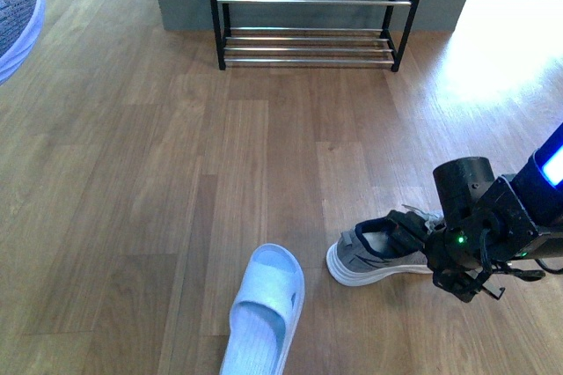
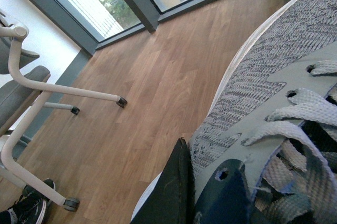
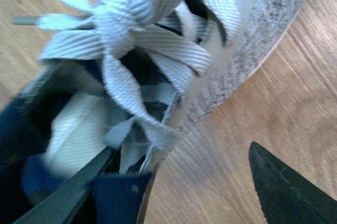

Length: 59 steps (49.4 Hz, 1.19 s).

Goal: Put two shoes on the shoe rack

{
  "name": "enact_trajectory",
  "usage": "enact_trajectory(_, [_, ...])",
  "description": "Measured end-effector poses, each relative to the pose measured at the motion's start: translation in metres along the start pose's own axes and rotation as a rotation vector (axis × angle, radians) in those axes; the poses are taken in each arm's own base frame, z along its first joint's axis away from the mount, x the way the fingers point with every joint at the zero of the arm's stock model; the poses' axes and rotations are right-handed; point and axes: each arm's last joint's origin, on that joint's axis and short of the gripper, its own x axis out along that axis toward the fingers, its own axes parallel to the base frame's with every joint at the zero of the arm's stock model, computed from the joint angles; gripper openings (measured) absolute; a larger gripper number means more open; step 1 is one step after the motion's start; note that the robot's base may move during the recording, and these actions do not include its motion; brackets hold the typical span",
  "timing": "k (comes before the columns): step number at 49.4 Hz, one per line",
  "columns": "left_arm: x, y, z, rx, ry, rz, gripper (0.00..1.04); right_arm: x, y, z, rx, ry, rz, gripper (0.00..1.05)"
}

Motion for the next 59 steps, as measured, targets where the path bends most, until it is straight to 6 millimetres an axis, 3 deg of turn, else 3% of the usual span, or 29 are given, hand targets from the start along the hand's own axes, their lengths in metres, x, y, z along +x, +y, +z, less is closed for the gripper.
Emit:
enact_trajectory(13, [0.0, 0.0, 0.0, 0.0, 0.0, 0.0, 0.02, 0.01, -0.011, -0.004, -0.034, -0.056, -0.088, 0.27])
enact_trajectory(21, [0.0, 0.0, 0.0, 0.0, 0.0, 0.0, 0.02, 0.01, -0.011, -0.003, -0.156, -0.136, -0.096, 0.01])
enact_trajectory(28, [0.0, 0.0, 0.0, 0.0, 0.0, 0.0, 0.02, 0.009, -0.016, -0.003, -0.261, -0.184, -0.115, 0.01])
enact_trajectory(38, [0.0, 0.0, 0.0, 0.0, 0.0, 0.0, 0.02, 0.0, -0.038, 0.01, -0.549, -0.25, -0.15, 0.01])
enact_trajectory(51, [0.0, 0.0, 0.0, 0.0, 0.0, 0.0, 0.02, -0.029, -0.055, 0.028, -0.806, -0.336, -0.183, 0.01])
enact_trajectory(59, [0.0, 0.0, 0.0, 0.0, 0.0, 0.0, 0.02, -0.047, -0.059, 0.027, -0.924, -0.365, -0.163, 0.01])
